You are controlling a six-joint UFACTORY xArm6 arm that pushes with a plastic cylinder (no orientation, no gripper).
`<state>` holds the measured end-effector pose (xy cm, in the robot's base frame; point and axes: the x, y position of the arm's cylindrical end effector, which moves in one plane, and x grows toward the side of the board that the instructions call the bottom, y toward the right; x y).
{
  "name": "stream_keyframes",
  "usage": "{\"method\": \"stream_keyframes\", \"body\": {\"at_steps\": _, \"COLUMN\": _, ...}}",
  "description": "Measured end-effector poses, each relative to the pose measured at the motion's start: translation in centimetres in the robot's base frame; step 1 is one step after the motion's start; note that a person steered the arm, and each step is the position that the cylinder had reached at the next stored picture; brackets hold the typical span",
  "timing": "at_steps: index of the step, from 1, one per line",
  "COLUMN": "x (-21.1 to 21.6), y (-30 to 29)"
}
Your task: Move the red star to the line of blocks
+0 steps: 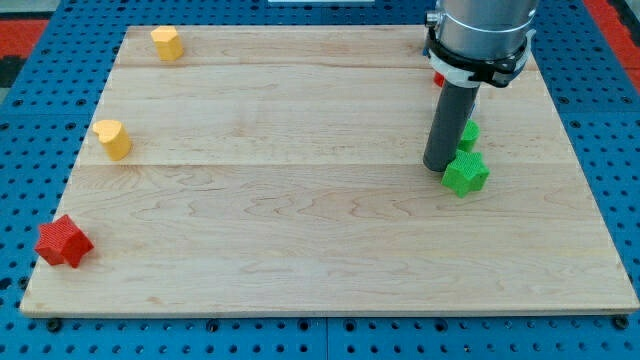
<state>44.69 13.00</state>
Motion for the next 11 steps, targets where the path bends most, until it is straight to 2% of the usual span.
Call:
{"method": "stream_keyframes", "body": {"at_steps": 1, "x": 0.0, "y": -1.0}}
{"method": "stream_keyframes", "body": {"at_steps": 5, "x": 0.7, "y": -29.8}}
{"method": "stream_keyframes", "body": {"at_steps": 7, "x": 0.7, "y": -40.8}}
{"method": "stream_keyframes", "body": {"at_steps": 8, "x": 1.7, "y": -43.4}}
{"method": "stream_keyframes", "body": {"at_steps": 9, "x": 5.5, "y": -43.1}}
{"method": "stream_keyframes", "body": {"at_steps": 10, "x": 10.2, "y": -42.5}}
{"method": "stream_keyframes", "body": {"at_steps": 11, "x": 10.4, "y": -38.7}}
